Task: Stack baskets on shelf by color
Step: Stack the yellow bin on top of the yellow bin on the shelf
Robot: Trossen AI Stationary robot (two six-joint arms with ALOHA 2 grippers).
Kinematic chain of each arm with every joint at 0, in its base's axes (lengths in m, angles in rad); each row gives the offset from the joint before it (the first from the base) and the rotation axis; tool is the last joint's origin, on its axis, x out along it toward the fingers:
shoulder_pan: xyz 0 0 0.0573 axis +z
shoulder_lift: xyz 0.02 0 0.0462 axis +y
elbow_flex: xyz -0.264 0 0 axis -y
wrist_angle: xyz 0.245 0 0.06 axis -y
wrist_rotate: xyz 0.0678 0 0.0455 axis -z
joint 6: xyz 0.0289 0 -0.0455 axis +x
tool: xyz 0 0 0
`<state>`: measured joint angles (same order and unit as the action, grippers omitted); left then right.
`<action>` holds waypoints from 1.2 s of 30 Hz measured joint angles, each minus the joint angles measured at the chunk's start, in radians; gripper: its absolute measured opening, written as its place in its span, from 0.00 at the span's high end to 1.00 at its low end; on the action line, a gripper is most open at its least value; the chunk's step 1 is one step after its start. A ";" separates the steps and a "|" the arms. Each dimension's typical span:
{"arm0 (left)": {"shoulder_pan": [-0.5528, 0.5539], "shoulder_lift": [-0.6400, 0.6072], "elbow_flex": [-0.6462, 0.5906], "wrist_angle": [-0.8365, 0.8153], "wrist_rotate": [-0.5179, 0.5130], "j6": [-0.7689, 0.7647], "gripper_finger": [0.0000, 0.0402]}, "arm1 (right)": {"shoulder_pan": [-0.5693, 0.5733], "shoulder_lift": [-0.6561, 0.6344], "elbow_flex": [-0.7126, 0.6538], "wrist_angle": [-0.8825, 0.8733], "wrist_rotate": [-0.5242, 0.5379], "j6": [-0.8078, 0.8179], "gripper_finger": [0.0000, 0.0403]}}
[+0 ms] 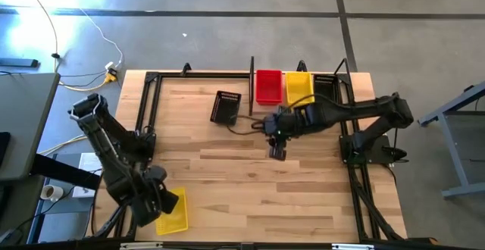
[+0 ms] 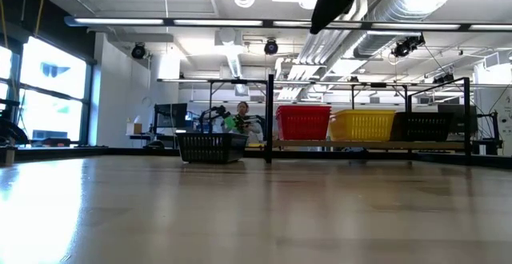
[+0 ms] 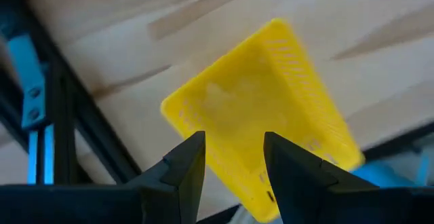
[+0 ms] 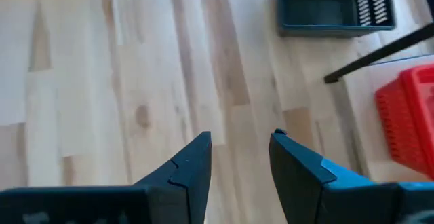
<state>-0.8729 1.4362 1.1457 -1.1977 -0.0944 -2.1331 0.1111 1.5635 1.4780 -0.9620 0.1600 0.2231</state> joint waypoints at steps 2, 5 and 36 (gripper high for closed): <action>-0.033 0.017 -0.008 -0.008 0.000 -0.074 0.65 | 0.028 0.000 0.000 0.000 0.007 0.020 0.67; -0.067 0.053 -0.008 -0.001 0.000 -0.143 0.65 | 0.063 0.000 0.000 0.002 0.026 0.059 0.67; -0.029 0.338 -0.006 0.126 0.158 -0.155 0.95 | 0.171 0.000 -0.001 0.002 0.032 0.160 0.67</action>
<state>-0.9015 1.7738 1.1392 -1.0717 0.0634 -2.2885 0.2824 1.5635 1.4769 -0.9601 0.1917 0.3833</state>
